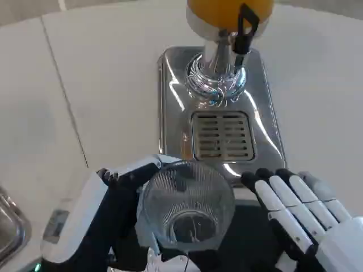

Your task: Grasp the cup under the faucet to collect the drink, then remove the cup.

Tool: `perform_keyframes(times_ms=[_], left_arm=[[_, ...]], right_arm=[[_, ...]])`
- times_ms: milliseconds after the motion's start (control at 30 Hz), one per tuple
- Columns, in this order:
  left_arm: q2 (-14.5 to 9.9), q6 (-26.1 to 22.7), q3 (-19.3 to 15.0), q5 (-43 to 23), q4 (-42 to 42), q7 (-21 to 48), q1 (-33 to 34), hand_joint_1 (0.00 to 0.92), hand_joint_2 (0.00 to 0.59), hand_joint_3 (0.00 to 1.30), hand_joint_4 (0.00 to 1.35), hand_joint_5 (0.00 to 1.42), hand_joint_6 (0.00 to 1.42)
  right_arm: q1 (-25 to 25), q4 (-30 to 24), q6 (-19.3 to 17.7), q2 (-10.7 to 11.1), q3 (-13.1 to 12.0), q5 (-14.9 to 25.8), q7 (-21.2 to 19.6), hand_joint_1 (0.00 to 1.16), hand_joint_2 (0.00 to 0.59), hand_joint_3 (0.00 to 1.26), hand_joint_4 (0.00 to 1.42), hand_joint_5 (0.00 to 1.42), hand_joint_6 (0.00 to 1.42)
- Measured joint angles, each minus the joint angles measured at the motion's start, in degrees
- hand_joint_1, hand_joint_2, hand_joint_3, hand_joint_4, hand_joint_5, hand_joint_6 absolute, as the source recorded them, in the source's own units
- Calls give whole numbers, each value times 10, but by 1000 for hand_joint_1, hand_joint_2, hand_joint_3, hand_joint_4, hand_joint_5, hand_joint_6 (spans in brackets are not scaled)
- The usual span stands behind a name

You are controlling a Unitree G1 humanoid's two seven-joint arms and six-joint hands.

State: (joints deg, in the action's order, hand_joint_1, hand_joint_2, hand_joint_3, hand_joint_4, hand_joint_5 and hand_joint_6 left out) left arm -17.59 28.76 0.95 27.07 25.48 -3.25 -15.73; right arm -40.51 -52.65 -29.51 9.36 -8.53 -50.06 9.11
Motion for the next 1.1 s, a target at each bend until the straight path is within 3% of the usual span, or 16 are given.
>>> perform_keyframes(times_ms=[533,800,1100], left_arm=[[14,-7,-7,6,-17,3,21,681,0,1130,1253,1424,1424],[29,-46,-23,36,-99,-19,125,682,0,1129,1253,1424,1424],[33,-59,6,75,-213,-58,228,682,0,1129,1253,1424,1424]], right_arm=[[-4,-16,14,-3,3,-2,7,102,586,0,0,0,0],[-18,-22,19,-12,-22,6,2,102,586,0,0,0,0],[-21,-36,22,-18,-37,26,3,102,586,0,0,0,0]])
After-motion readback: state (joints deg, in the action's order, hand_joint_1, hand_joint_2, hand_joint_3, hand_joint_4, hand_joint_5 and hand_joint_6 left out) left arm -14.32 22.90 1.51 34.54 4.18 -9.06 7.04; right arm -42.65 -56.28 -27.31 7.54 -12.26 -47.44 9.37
